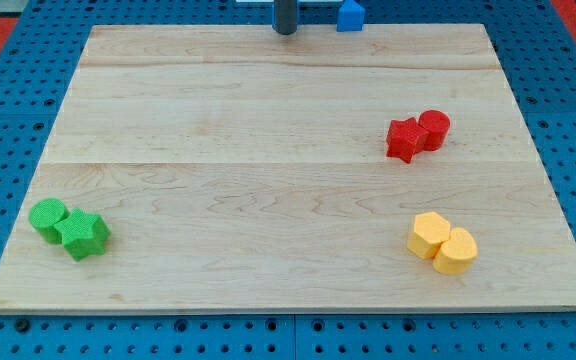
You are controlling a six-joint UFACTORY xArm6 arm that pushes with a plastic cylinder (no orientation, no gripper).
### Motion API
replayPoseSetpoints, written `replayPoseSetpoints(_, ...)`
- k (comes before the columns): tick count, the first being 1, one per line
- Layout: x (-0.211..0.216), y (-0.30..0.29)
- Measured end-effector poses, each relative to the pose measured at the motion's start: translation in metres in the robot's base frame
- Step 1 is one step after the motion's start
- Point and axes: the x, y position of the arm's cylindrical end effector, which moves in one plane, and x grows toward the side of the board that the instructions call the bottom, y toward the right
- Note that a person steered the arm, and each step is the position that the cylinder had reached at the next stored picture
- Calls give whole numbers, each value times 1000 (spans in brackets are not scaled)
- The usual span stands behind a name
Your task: Move your arm towards the center left
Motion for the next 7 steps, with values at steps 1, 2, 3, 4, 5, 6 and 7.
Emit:
replayPoseSetpoints(1,19,-20)
replayPoseSetpoints(2,51,-21)
replayPoseSetpoints(3,77,-21)
replayPoseSetpoints(4,78,-22)
replayPoseSetpoints(5,78,-23)
replayPoseSetpoints(6,105,-22)
replayPoseSetpoints(7,136,-18)
